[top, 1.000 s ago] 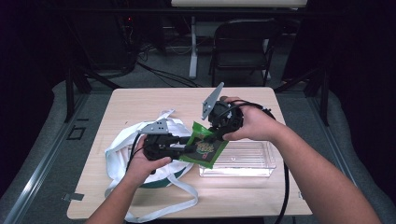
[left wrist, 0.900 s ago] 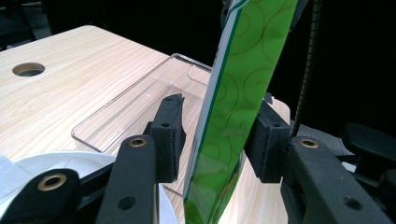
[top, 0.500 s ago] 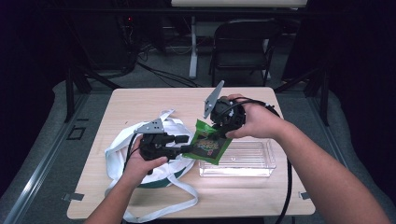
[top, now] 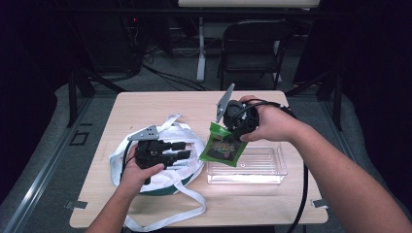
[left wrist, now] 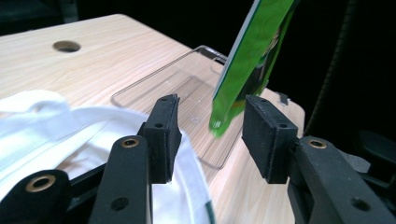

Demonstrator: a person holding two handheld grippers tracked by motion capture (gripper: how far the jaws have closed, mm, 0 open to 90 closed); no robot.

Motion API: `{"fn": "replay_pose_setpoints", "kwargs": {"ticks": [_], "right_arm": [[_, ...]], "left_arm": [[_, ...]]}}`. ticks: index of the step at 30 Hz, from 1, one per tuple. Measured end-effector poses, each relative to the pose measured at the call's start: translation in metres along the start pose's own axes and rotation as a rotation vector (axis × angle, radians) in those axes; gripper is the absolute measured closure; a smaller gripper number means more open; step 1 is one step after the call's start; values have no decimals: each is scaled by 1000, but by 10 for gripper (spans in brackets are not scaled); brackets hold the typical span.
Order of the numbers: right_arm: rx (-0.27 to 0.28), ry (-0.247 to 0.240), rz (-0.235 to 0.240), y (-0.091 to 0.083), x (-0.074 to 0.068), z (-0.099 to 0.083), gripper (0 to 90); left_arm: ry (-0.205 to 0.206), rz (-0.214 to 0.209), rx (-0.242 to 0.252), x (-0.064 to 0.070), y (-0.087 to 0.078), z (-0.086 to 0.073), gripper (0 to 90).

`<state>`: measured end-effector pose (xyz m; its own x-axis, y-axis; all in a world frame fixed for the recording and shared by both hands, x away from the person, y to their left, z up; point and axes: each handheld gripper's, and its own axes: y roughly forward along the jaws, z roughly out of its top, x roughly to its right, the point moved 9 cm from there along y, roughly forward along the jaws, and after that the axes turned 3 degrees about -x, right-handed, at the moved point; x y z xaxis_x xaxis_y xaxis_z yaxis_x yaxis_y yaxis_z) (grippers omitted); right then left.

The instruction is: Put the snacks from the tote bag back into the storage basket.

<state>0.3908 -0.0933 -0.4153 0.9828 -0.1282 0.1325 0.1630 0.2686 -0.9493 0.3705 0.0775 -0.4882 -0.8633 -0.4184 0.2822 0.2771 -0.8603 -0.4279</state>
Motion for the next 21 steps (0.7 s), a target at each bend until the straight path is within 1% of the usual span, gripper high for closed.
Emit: {"fn": "replay_pose_setpoints", "kwargs": {"ticks": [1,2,3,4,7,8,9,10,11,12,13,14,15,17,18,19,21], "right_arm": [[-6,1,-5,-1,1,-2,750],[-11,5,-9,-1,2,-3,750],[-11,5,-9,-1,2,-3,750],[-22,8,-18,-2,4,-6,750],[-21,15,-25,-3,6,-8,750],[-33,10,-30,-3,8,-10,750],[-33,13,-33,-3,8,-11,750],[-34,14,-35,-2,9,-12,750],[-34,14,-35,-2,9,-12,750],[-44,11,-44,-1,11,-14,750],[-54,2,-52,-1,12,-15,750],[-53,-1,-57,0,14,-16,750],[-58,-1,-61,1,15,-17,750],[-66,-2,-70,2,17,-19,750],[-75,-7,-74,2,19,-20,750],[-72,-2,-77,3,19,-21,750],[-88,-9,-88,5,22,-23,750]], "left_arm": [[-11,20,1,-4,-3,-3,561],[-17,31,-4,-6,-4,-5,561],[-17,31,-4,-6,-4,-5,561],[-25,50,1,-10,-7,-8,561],[-53,71,1,-17,-11,-14,560],[-57,78,1,-18,-11,-15,561],[-57,78,1,-18,-11,-15,561],[-70,85,2,-21,-13,-20,560],[-70,85,2,-21,-13,-20,560],[-82,88,5,-24,-14,-23,559],[-82,88,5,-24,-14,-23,558],[-89,96,-1,-27,-16,-27,558],[-87,104,-7,-29,-18,-28,559],[-89,108,-3,-29,-18,-28,558],[-88,119,-2,-31,-21,-30,558],[-89,120,-3,-32,-23,-30,558],[-94,122,6,-32,-23,-30,558]]}}
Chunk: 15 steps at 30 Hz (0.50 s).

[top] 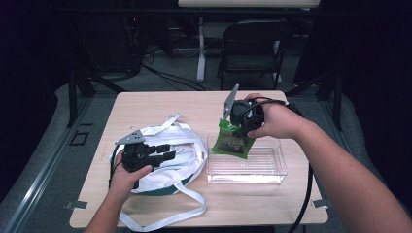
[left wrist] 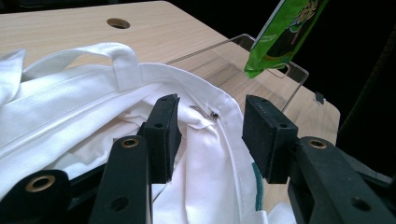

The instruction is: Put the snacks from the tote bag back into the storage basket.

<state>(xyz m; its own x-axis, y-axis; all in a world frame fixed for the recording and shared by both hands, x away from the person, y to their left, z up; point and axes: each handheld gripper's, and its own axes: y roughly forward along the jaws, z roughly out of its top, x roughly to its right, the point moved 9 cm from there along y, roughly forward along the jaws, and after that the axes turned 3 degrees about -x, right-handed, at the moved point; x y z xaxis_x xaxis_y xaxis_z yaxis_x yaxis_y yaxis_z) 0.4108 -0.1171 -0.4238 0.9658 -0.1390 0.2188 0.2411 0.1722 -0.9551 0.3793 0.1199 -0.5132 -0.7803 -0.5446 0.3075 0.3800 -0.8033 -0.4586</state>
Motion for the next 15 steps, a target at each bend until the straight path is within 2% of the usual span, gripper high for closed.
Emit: {"fn": "replay_pose_setpoints", "kwargs": {"ticks": [6,15], "right_arm": [[-34,-21,-26,8,5,-4,749],[-55,-35,-40,22,9,-6,749]], "left_arm": [[-12,10,3,-4,-5,-4,558],[-29,26,4,-11,-11,-7,558]]}}
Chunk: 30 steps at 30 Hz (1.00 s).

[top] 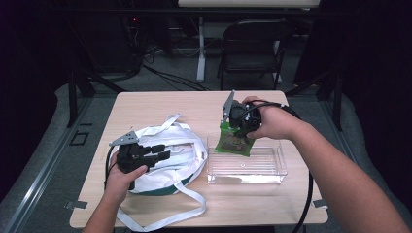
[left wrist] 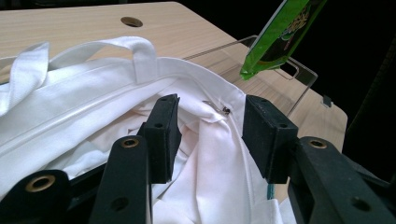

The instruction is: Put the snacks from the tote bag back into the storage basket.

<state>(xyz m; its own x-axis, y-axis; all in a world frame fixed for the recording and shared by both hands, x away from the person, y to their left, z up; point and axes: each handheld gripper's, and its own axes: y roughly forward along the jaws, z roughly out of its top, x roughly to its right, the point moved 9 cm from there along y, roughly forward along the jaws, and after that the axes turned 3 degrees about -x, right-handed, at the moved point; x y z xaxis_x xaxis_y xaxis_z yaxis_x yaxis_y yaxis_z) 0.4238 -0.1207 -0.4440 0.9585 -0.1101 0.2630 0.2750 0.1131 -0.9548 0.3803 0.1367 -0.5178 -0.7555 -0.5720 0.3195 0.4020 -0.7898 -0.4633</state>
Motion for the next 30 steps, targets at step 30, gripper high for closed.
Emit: {"fn": "replay_pose_setpoints", "kwargs": {"ticks": [30], "right_arm": [[-40,-30,-26,49,20,12,745]], "left_arm": [[-19,37,20,-13,-13,-3,558]]}}
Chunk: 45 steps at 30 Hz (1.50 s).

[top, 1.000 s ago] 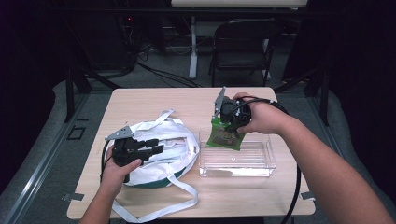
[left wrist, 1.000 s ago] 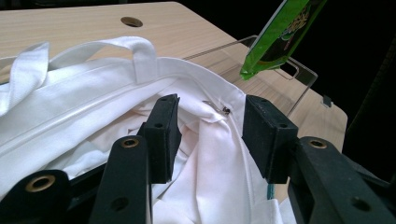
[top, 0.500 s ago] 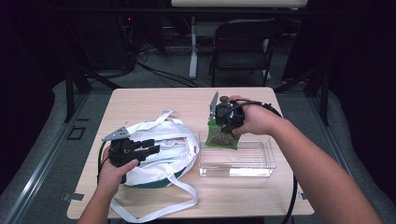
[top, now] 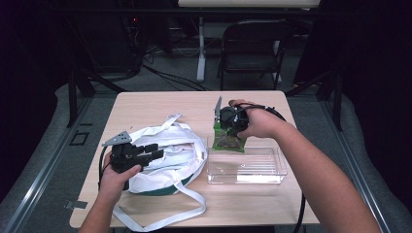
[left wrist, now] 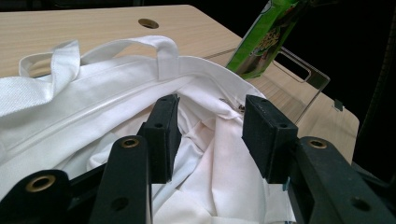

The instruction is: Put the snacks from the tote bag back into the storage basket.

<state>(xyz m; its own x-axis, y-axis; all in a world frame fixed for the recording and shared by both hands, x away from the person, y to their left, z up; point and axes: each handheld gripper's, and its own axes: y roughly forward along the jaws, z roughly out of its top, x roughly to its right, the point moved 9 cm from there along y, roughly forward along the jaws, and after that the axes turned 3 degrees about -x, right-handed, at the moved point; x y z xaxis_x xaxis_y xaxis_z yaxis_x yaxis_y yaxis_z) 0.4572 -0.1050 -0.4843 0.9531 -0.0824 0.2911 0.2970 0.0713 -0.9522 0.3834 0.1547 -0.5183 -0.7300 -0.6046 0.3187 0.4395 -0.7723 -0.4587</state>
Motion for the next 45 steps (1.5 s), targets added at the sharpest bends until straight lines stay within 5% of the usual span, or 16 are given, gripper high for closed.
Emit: {"fn": "replay_pose_setpoints", "kwargs": {"ticks": [31,45], "right_arm": [[-28,-52,-49,42,8,10,741],[-23,-60,-57,49,9,13,736]], "left_arm": [[-15,9,9,-5,-2,-1,564],[-15,11,10,-6,-3,-1,565]]}}
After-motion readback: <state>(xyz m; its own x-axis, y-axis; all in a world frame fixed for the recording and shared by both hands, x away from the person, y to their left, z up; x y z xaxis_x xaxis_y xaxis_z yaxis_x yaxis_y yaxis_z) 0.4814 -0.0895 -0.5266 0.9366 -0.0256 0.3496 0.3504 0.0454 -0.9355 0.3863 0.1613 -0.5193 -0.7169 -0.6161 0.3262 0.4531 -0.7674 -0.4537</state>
